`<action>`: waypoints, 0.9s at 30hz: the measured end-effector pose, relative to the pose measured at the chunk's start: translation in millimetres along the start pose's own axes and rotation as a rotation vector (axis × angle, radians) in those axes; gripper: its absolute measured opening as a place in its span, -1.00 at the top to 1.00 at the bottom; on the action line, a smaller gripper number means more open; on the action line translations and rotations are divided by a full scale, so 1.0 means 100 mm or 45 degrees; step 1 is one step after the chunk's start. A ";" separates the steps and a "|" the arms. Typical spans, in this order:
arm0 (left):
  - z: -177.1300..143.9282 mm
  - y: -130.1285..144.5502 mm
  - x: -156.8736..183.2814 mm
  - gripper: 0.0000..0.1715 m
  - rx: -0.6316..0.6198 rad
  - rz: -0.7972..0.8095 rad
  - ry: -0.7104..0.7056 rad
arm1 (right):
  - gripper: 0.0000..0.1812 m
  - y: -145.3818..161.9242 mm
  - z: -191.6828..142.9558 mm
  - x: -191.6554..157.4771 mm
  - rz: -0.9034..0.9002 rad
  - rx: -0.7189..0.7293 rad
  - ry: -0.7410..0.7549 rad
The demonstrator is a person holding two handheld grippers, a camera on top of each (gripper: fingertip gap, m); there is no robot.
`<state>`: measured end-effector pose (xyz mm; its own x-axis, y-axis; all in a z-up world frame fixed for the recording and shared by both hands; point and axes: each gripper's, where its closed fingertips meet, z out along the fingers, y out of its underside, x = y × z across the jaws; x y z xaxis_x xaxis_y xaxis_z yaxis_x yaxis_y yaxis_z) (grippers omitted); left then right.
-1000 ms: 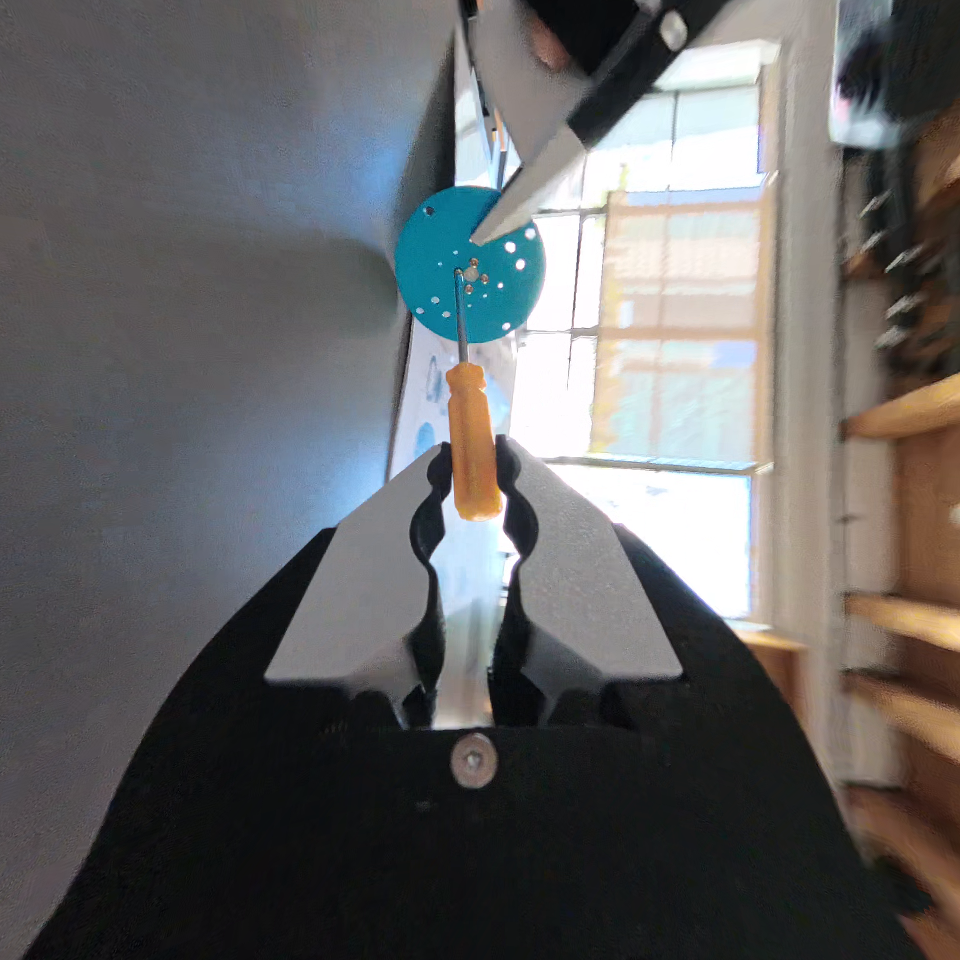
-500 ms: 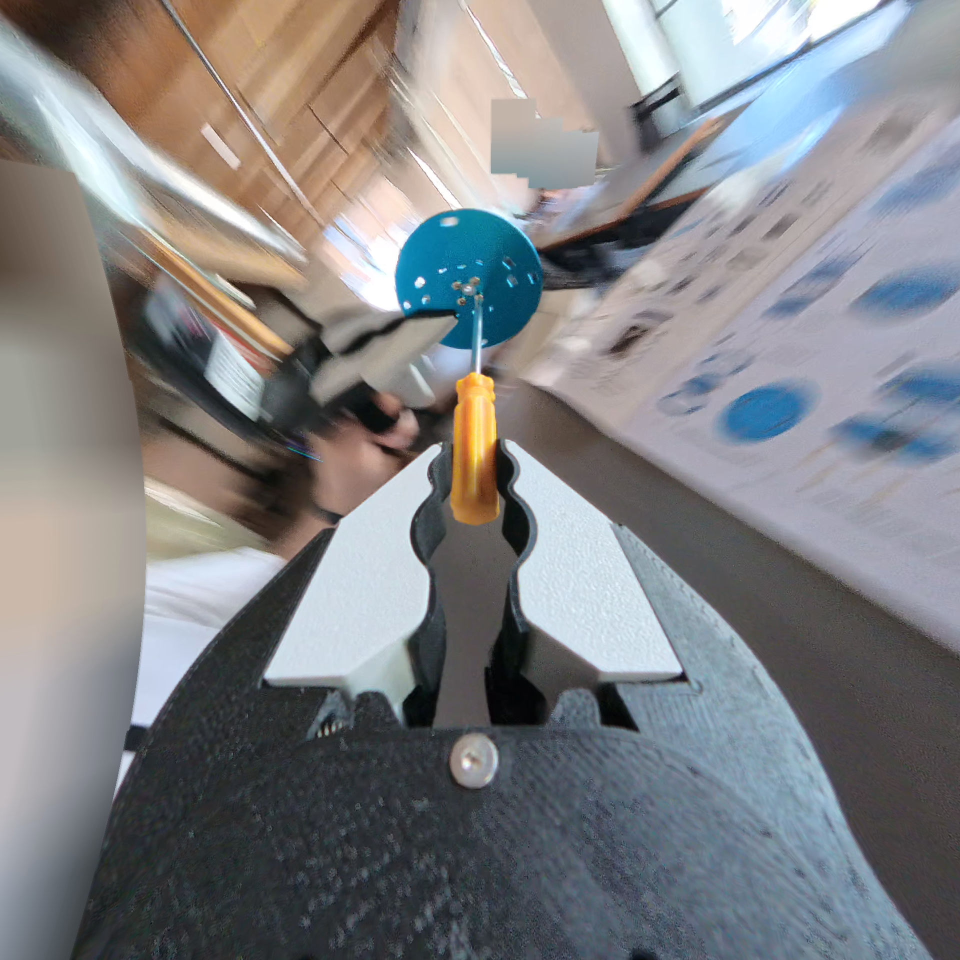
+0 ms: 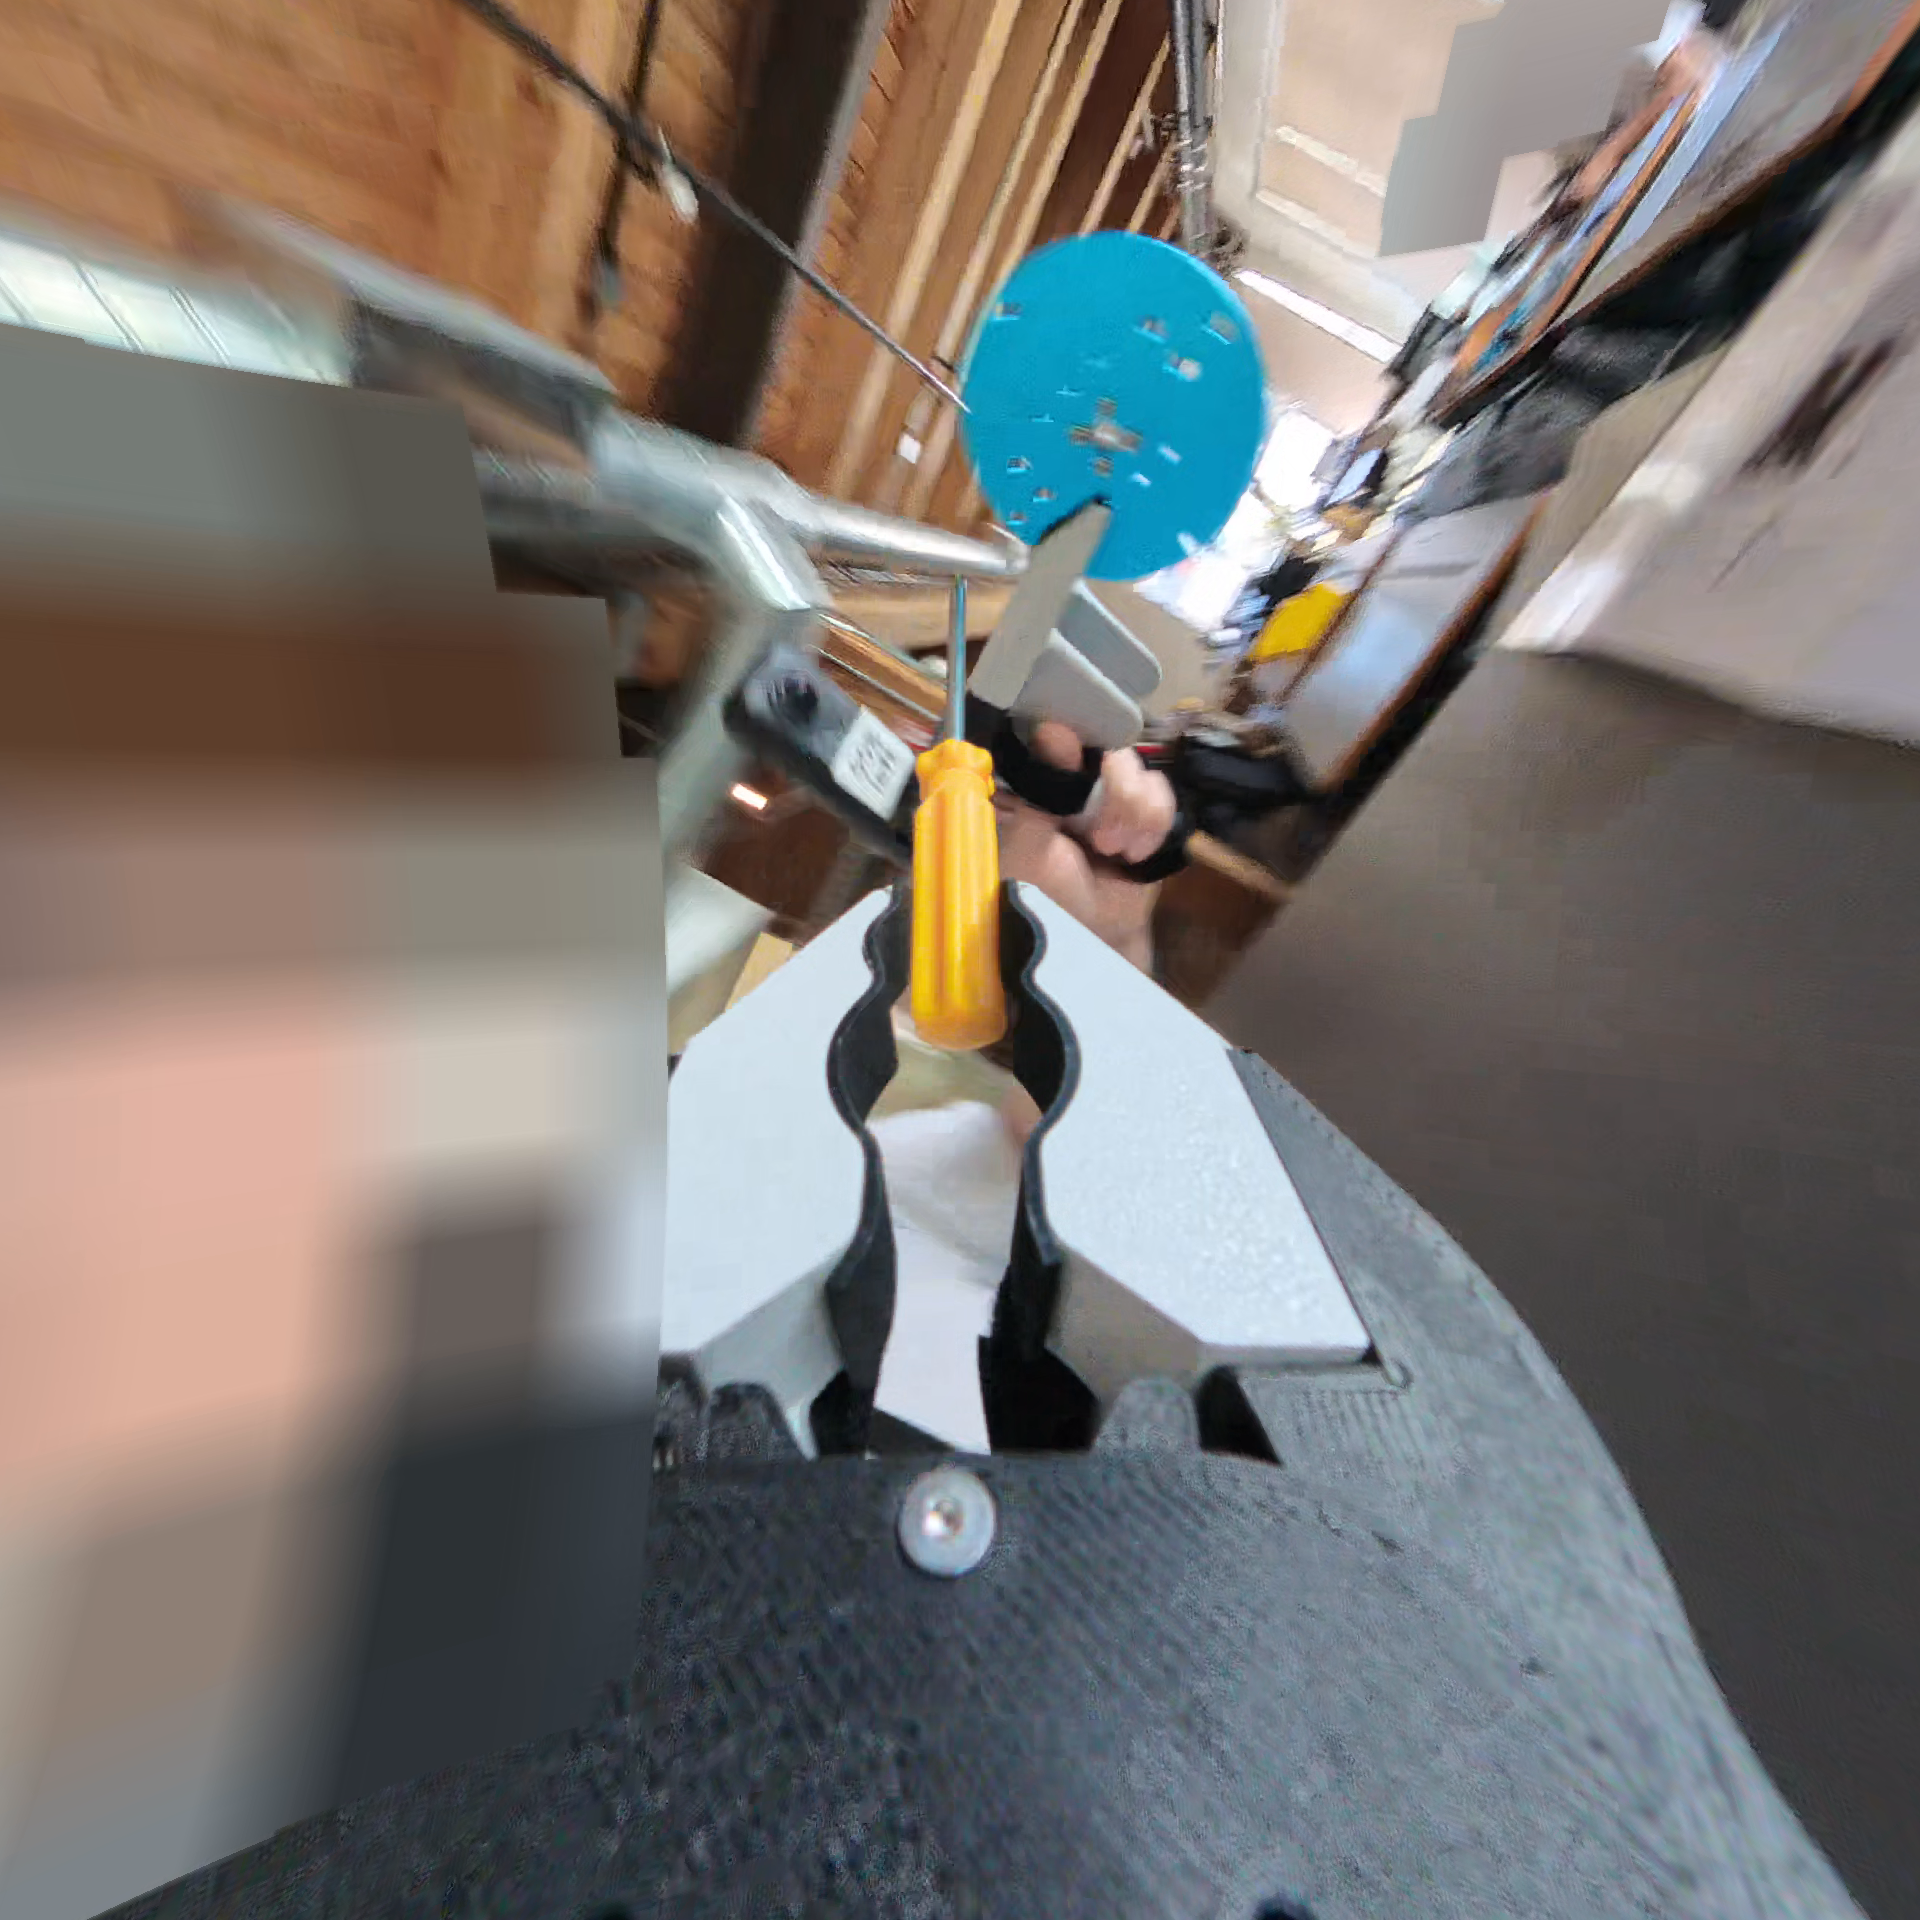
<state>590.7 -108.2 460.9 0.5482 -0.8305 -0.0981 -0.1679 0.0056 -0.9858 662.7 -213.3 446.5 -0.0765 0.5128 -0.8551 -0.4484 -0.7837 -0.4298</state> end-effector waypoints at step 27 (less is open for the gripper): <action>0.07 1.19 0.19 1.00 -0.827 -0.400 0.312 | 0.83 0.22 -0.15 0.82 -2.820 -1.060 1.131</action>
<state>586.7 -119.2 341.0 0.4649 -0.8394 0.2816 -0.5244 -0.5173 -0.6764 660.0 -194.1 362.7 0.0813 0.3559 0.9310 0.9107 0.3530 -0.2145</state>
